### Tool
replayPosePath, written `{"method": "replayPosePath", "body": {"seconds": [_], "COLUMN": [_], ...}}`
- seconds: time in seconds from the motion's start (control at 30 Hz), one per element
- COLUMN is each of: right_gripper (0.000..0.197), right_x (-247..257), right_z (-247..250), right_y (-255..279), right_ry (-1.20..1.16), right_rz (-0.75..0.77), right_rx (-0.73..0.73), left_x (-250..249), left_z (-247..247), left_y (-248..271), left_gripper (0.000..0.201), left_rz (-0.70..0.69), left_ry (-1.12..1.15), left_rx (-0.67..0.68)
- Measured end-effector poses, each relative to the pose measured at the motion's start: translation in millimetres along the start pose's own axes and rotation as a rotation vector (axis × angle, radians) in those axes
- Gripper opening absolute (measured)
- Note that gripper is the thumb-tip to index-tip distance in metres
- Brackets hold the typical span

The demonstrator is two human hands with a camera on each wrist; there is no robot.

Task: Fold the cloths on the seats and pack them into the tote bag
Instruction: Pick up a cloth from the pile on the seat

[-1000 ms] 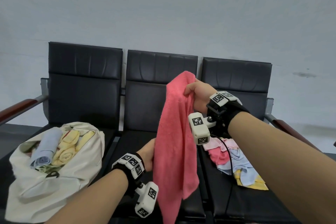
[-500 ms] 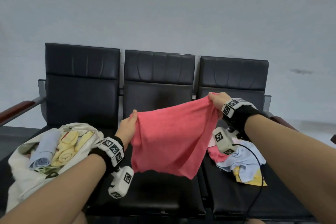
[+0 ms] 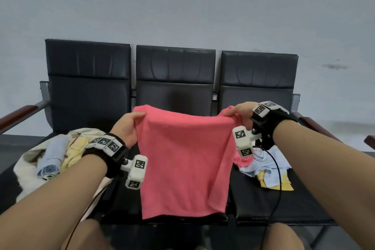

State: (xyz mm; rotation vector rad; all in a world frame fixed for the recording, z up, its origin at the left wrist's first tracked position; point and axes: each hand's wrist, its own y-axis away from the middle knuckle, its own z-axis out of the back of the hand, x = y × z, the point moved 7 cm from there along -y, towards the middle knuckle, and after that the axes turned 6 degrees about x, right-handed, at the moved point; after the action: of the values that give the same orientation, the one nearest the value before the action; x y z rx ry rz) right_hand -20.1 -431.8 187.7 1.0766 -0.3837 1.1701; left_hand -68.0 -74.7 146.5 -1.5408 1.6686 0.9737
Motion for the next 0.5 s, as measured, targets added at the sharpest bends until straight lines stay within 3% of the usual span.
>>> {"method": "replayPosePath", "body": {"seconds": [0.07, 0.2, 0.37, 0.5], "right_gripper": [0.025, 0.031, 0.037, 0.042], "right_x": [-3, -12, -7, -10], "right_z": [12, 31, 22, 14], "right_y": [2, -6, 41, 40], "right_ry": [0.060, 0.036, 0.162, 0.041], "right_rz": [-0.017, -0.008, -0.045, -0.031], "right_rx": [-0.121, -0.255, -0.313, -0.262], "left_x": [-9, -24, -39, -49], "left_z": [2, 3, 7, 14], "left_y": [3, 7, 16, 22], "left_gripper": [0.016, 0.019, 0.025, 0.019], "left_rz": [-0.048, -0.132, -0.197, -0.238], "left_ry": [-0.037, -0.046, -0.168, -0.340], "left_rx": [-0.045, -0.090, -0.159, -0.277]}}
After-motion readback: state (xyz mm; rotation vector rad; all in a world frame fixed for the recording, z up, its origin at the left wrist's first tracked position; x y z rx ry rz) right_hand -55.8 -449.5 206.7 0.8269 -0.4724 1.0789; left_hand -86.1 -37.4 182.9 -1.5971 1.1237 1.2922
